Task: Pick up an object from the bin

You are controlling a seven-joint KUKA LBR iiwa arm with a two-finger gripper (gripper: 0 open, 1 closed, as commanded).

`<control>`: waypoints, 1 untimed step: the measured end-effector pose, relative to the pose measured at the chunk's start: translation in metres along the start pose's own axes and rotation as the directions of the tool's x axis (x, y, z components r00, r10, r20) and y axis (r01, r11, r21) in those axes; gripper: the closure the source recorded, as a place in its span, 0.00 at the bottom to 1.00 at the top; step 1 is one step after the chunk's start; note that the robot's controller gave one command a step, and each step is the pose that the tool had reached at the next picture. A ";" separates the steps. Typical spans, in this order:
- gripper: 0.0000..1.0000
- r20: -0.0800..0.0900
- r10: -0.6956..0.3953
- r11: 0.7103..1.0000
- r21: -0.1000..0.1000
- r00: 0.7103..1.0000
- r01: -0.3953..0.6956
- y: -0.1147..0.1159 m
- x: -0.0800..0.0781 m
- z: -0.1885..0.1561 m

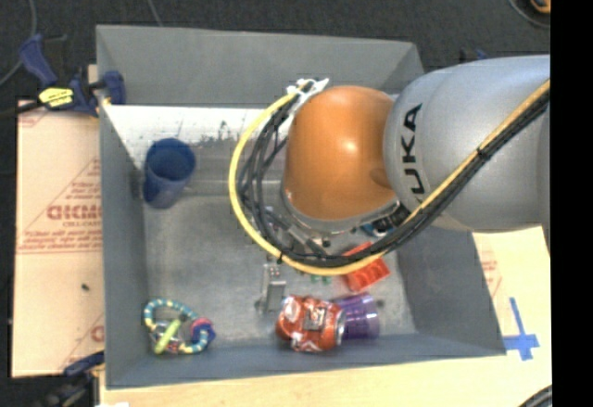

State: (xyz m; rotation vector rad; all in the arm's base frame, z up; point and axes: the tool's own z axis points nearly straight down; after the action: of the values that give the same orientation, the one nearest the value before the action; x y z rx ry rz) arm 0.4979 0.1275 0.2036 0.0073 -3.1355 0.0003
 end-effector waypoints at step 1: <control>0.00 0.009 0.005 1.000 -0.001 1.000 -0.005 -0.001 -0.002 -0.005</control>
Offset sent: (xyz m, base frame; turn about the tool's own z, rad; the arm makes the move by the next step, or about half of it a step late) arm -0.0090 0.0774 -0.1336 -0.0792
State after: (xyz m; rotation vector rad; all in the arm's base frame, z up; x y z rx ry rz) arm 0.4997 0.1267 0.2082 -0.0001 -3.1442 -0.0020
